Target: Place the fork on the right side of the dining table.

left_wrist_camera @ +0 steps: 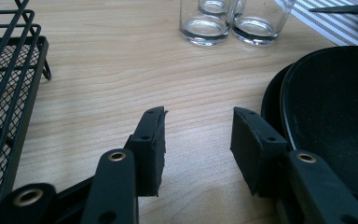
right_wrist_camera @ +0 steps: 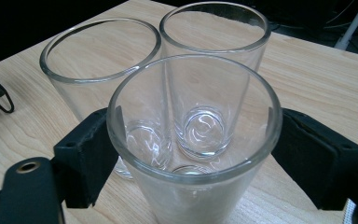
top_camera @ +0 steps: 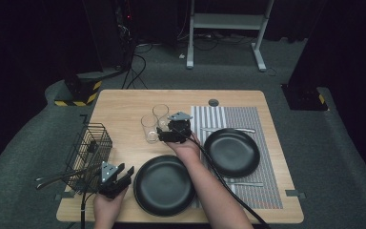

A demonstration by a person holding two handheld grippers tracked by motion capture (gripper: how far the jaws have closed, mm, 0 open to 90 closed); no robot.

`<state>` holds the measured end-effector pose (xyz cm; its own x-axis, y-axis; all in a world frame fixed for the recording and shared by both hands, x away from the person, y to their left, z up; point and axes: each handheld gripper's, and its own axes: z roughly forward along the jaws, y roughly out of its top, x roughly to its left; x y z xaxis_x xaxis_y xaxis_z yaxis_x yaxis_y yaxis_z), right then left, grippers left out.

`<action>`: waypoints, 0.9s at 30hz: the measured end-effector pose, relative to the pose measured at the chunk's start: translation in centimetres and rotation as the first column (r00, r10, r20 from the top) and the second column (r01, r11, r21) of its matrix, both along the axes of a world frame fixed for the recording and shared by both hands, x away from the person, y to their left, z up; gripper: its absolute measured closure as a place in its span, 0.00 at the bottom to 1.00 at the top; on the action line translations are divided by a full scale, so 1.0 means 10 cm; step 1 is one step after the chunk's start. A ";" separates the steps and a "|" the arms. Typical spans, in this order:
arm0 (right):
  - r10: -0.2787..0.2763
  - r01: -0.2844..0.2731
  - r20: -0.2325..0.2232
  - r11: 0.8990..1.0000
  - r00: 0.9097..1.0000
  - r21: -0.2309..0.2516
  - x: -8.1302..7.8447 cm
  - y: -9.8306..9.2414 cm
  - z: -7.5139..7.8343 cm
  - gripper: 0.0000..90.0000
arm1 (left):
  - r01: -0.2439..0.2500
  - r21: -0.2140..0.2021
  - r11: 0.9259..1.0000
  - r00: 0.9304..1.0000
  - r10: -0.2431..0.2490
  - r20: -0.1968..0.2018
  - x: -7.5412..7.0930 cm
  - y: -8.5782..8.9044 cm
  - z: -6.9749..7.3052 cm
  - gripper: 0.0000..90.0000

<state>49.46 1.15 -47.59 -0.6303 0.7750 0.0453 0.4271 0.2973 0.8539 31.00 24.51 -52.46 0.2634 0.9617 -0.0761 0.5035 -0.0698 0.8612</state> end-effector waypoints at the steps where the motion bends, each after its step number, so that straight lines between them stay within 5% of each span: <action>1: -0.001 0.001 0.002 1.000 1.000 0.001 0.00 0.01 -0.01 0.23 | 0.000 -0.002 1.000 1.000 0.000 -0.001 0.00 0.00 0.00 0.61; 6: 0.003 -0.003 0.022 1.000 1.000 -0.005 -0.02 0.02 -0.02 0.31 | 0.000 -0.002 1.000 1.000 0.000 -0.001 0.00 0.00 0.00 0.61; 27: -0.009 0.009 0.030 1.000 1.000 0.000 -0.09 -0.09 0.07 0.32 | -0.003 0.001 1.000 1.000 0.003 -0.003 0.00 -0.01 0.00 0.61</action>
<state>48.60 0.22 -46.85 -0.6242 0.7808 0.0266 0.4041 0.2935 0.8664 31.02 24.37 -52.47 0.2605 0.9625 -0.0755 0.5062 -0.0696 0.8596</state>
